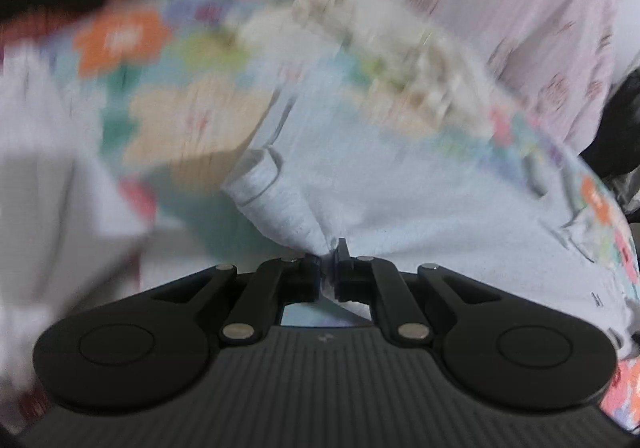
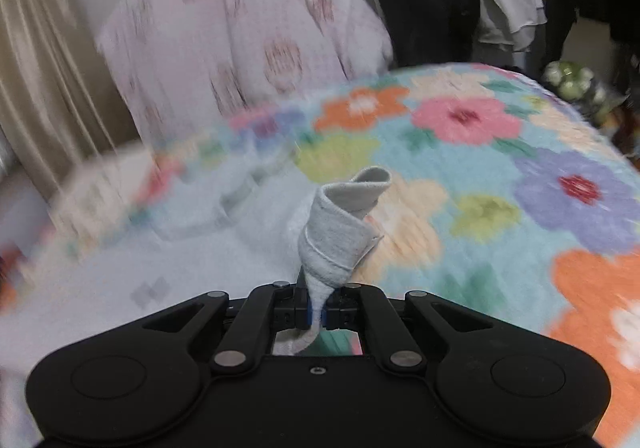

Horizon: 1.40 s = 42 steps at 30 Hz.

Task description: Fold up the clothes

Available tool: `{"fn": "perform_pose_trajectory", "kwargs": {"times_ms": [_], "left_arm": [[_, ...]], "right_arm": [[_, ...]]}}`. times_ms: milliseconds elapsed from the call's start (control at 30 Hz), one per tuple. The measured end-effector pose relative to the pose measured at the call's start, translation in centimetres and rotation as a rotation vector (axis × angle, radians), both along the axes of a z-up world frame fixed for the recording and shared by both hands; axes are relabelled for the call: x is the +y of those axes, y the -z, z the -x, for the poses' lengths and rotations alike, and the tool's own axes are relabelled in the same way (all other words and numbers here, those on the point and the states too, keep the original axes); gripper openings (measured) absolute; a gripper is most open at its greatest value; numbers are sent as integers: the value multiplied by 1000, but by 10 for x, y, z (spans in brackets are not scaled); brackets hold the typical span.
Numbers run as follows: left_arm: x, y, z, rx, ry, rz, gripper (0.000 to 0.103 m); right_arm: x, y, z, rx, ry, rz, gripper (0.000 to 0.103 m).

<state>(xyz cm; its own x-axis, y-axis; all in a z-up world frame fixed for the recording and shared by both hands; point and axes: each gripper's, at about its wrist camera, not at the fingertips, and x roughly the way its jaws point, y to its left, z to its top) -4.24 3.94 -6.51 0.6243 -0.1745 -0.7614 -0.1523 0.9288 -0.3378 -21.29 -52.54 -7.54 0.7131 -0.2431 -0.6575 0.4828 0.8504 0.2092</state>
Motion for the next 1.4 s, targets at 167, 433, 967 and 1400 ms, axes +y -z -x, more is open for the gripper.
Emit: {"fn": "perform_pose_trajectory", "kwargs": {"times_ms": [167,433,967,1400], "left_arm": [[0,-8,24,-10,12,-11,5],[14,15,32,76,1,51,5],[24,18,38,138,11,0,11],[-16,-68,23,-81,153,-33,34]], "right_arm": [[29,-3,20,13,-22,89,3],[34,-1,40,112,24,75,3],[33,31,42,254,57,74,27],[5,-41,23,112,60,68,39]]}}
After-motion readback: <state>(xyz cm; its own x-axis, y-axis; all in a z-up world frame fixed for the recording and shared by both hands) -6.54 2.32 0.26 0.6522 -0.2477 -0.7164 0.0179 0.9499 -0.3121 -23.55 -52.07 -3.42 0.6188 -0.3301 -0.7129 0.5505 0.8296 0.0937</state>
